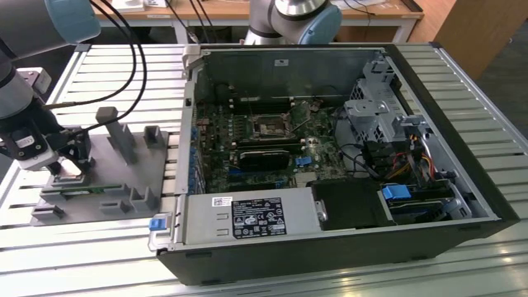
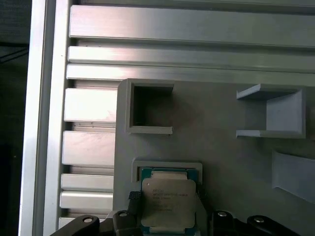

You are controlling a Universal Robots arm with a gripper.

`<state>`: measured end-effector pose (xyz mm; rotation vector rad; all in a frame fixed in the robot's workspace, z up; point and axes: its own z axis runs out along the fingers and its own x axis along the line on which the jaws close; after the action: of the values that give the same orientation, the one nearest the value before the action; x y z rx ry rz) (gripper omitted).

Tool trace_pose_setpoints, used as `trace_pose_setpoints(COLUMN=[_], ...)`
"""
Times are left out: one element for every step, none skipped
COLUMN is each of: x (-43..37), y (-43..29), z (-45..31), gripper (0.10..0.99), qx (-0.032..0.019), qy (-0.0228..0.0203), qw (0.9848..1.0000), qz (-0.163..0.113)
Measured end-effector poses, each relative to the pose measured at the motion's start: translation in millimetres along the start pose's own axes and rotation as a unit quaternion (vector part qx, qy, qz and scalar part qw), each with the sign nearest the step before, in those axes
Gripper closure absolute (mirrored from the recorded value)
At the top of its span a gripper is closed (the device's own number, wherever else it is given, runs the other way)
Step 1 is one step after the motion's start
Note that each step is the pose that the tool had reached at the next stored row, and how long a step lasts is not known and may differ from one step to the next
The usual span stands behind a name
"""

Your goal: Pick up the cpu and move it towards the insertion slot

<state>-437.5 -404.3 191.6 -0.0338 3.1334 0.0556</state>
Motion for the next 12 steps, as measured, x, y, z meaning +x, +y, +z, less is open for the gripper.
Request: trace_pose_setpoints(x=[0.0, 0.0, 0.0, 0.0, 0.0, 0.0, 0.0, -0.1, -0.1, -0.1, -0.1, -0.1], y=[0.1, 0.1, 0.1, 0.2, 0.2, 0.3, 0.3, 0.3, 0.4, 0.4, 0.4, 0.4], z=[-1.5, -2.5, -3.5, -4.5, -5.9, -7.5, -8.5, -9.1, -9.9, -10.5, -11.2, -12.0], gripper=[0.561, 0.561, 0.561, 0.561, 0.561, 0.561, 0.561, 0.561, 0.561, 0.561, 0.561, 0.561], qx=[0.0, 0.0, 0.0, 0.0, 0.0, 0.0, 0.0, 0.0, 0.0, 0.0, 0.0, 0.0], qy=[0.0, 0.0, 0.0, 0.0, 0.0, 0.0, 0.0, 0.0, 0.0, 0.0, 0.0, 0.0], qw=[1.0, 1.0, 1.0, 1.0, 1.0, 1.0, 1.0, 1.0, 1.0, 1.0, 1.0, 1.0], qz=[0.0, 0.0, 0.0, 0.0, 0.0, 0.0, 0.0, 0.0, 0.0, 0.0, 0.0, 0.0])
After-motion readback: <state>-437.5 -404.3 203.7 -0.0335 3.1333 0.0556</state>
